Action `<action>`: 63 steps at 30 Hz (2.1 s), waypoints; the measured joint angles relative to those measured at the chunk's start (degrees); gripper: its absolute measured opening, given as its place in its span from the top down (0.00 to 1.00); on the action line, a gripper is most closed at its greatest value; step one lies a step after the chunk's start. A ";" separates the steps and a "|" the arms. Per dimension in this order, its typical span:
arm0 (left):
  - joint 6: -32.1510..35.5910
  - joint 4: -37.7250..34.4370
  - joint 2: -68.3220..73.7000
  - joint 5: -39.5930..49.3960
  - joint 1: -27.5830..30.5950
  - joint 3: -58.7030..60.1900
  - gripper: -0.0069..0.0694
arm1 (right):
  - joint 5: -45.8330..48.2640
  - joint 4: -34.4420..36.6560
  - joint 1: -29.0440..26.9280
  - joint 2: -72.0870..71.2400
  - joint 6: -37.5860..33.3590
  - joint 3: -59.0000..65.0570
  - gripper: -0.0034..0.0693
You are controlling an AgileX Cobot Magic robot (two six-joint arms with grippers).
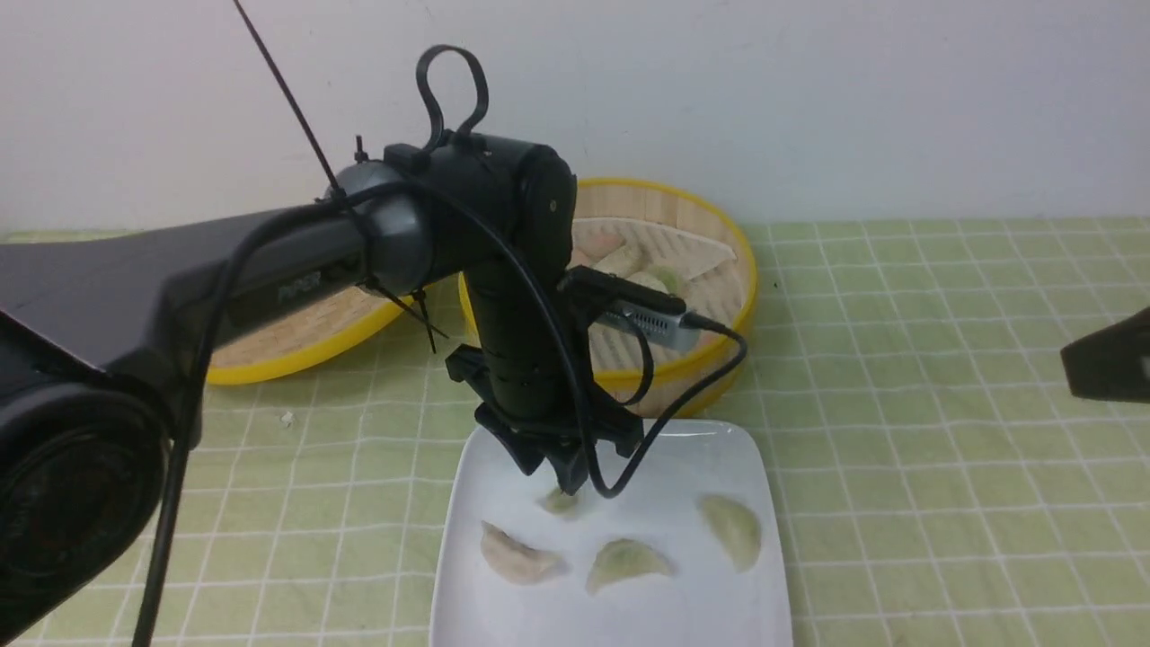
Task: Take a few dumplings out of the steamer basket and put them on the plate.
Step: Use the left arm to put the dumpling into the plate, then use the right arm to grab a dumpling from inside the steamer
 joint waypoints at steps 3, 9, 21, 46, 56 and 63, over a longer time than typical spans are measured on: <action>-0.06 0.00 0.13 0.14 0.00 -0.23 0.33 | -0.81 -0.08 0.00 2.88 -0.02 0.00 0.97; -1.12 2.55 -0.90 2.55 0.00 -4.93 0.42 | -2.05 0.18 0.00 12.42 -3.14 -6.48 0.97; -5.51 5.15 -30.91 3.97 0.00 6.54 0.92 | -2.96 1.09 1.97 47.99 -12.34 -37.79 0.96; -13.63 6.02 -61.18 5.43 0.00 22.08 0.92 | -5.02 -6.38 12.14 87.69 -23.27 -74.67 0.29; -13.68 6.77 -61.18 5.43 0.00 22.08 0.92 | -6.08 -11.98 13.91 87.87 -19.60 -74.75 0.84; -13.68 6.82 -61.18 5.43 0.00 22.08 0.92 | -0.02 -13.99 14.38 83.09 -14.99 -74.75 0.83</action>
